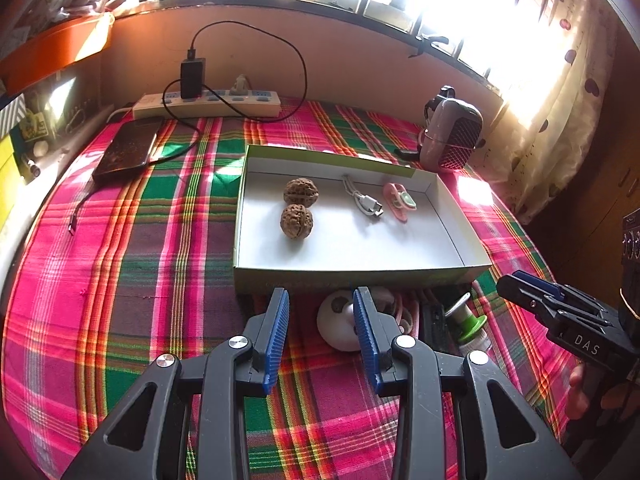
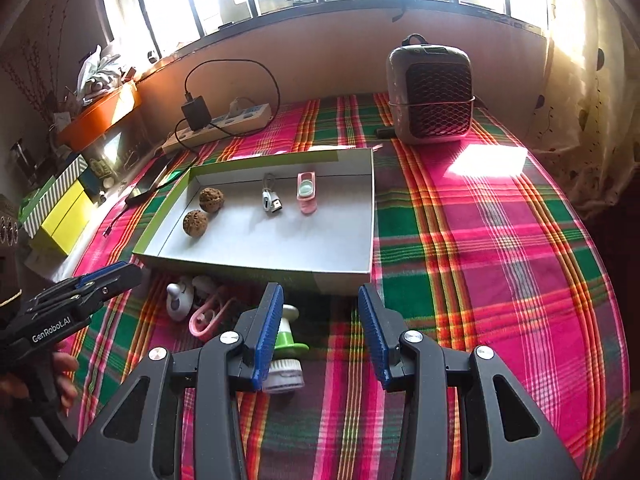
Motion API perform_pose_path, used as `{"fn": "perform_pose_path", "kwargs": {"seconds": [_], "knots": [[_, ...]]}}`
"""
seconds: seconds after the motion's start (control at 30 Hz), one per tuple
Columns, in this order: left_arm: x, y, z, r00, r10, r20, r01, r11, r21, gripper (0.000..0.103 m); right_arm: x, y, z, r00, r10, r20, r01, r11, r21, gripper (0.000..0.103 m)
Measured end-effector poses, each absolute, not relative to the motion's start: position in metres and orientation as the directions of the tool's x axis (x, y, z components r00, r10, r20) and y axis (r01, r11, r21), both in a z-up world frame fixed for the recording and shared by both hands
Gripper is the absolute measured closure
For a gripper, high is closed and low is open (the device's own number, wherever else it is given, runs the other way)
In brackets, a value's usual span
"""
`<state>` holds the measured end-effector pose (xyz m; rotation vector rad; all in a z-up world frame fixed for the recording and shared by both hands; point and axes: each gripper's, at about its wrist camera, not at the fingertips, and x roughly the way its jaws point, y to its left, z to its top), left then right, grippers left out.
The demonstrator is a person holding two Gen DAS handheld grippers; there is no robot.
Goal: Organize objects
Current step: 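Move the left tool to the panda ball while right tool reaches the white round container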
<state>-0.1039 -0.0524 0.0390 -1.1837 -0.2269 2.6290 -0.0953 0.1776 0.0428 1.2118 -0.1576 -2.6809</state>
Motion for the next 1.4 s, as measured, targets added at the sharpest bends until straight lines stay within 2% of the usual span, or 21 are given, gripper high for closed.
{"fn": "perform_pose_path", "kwargs": {"seconds": [0.2,0.33,1.0,1.4], "knots": [[-0.097,-0.056,0.03,-0.618,0.315,-0.721,-0.175,-0.948,-0.265,0.071,-0.072,0.174,0.033,-0.644,-0.226,-0.731,0.152,-0.974,0.167,0.062],[-0.094,-0.057,0.021,-0.59,0.325,-0.74,-0.187,-0.946,-0.266,0.071,-0.065,0.167,0.022,-0.628,-0.218,-0.747,0.159,-0.976,0.151,0.052],[-0.111,-0.057,0.012,-0.522,0.39,-0.758,-0.19,-0.92,-0.343,0.068,-0.072,0.143,-0.003,-0.602,-0.099,-0.792,0.174,-0.985,-0.009,0.052],[-0.123,-0.049,0.011,-0.509,0.397,-0.764,-0.174,-0.917,-0.36,0.066,-0.074,0.153,-0.003,-0.607,-0.112,-0.787,0.19,-0.982,-0.007,0.052]]}}
